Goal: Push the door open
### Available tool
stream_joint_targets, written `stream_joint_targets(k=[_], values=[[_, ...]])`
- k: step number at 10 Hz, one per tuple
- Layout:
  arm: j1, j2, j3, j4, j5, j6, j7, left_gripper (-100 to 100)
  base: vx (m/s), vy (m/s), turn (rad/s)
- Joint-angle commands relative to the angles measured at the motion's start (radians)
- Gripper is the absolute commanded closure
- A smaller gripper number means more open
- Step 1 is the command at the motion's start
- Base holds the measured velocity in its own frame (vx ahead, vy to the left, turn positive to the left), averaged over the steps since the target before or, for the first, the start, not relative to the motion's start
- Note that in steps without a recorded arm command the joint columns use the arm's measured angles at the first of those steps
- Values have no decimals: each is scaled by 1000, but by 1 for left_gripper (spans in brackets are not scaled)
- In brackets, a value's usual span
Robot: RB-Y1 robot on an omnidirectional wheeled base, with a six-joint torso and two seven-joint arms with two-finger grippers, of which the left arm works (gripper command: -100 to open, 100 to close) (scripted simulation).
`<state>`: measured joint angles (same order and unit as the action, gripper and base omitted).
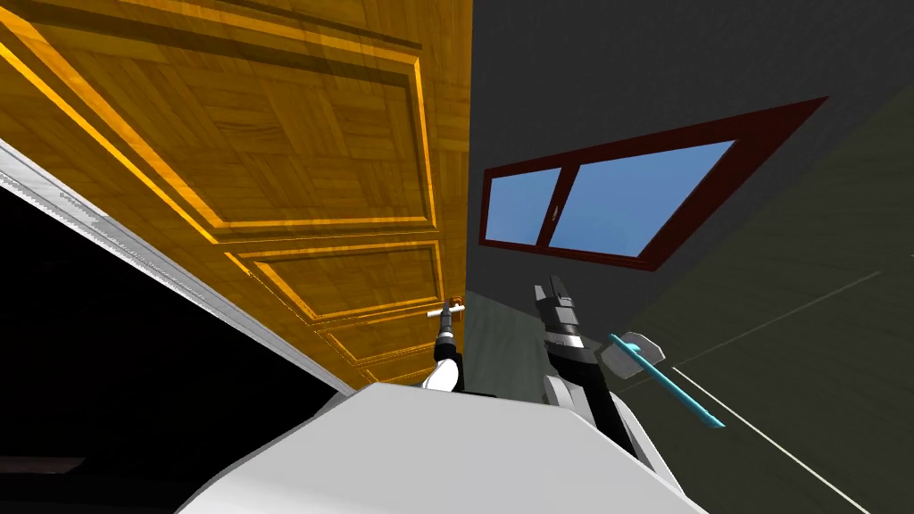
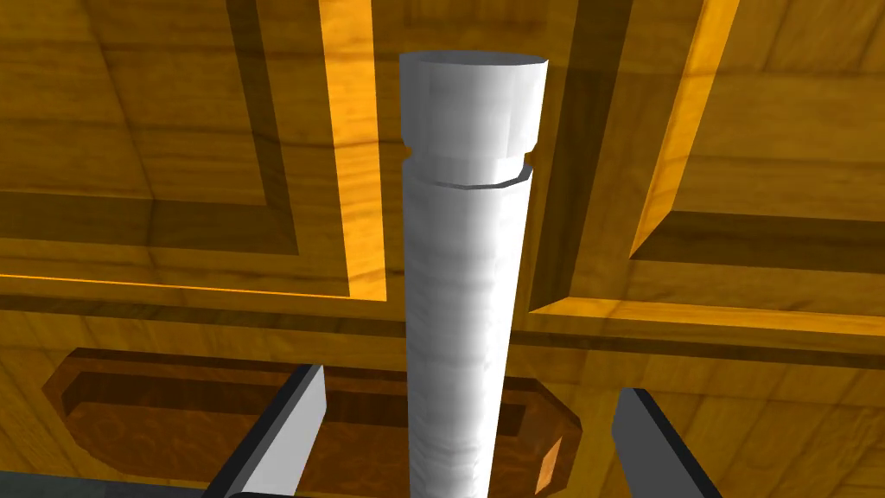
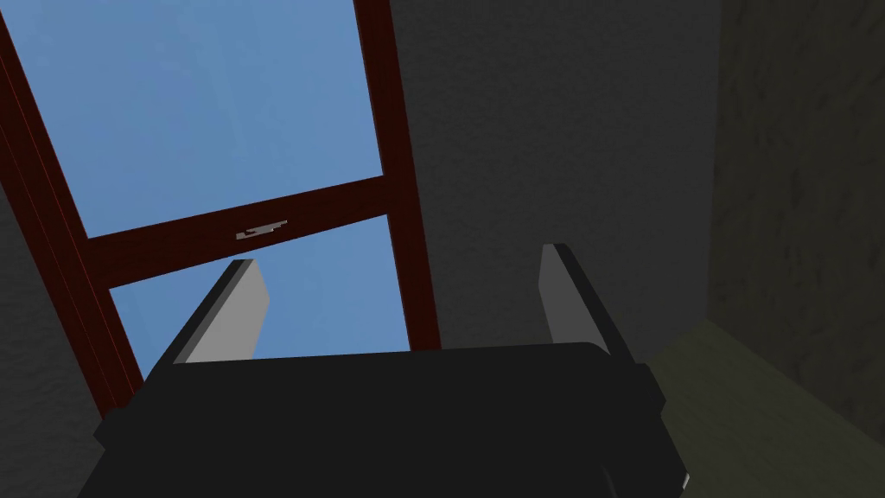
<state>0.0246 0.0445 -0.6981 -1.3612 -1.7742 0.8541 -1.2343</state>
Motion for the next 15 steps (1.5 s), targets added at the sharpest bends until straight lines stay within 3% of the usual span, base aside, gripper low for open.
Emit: stream_joint_targets(k=[1,2,7,8,12,15], values=[[0,0,0,0,0,0,0,-100,102,24,1],[0,0,0,0,0,0,0,100,-23,-7,2],[0,0,0,0,0,0,0,100,-17,-4,-1],[6,17,0,9,-9,5,-32,100,87,-49,67],[15,50,2,23,-29,17,-96,100,133,-52,82],[27,98,4,43,-58,35,-183,100,138,-60,102]])
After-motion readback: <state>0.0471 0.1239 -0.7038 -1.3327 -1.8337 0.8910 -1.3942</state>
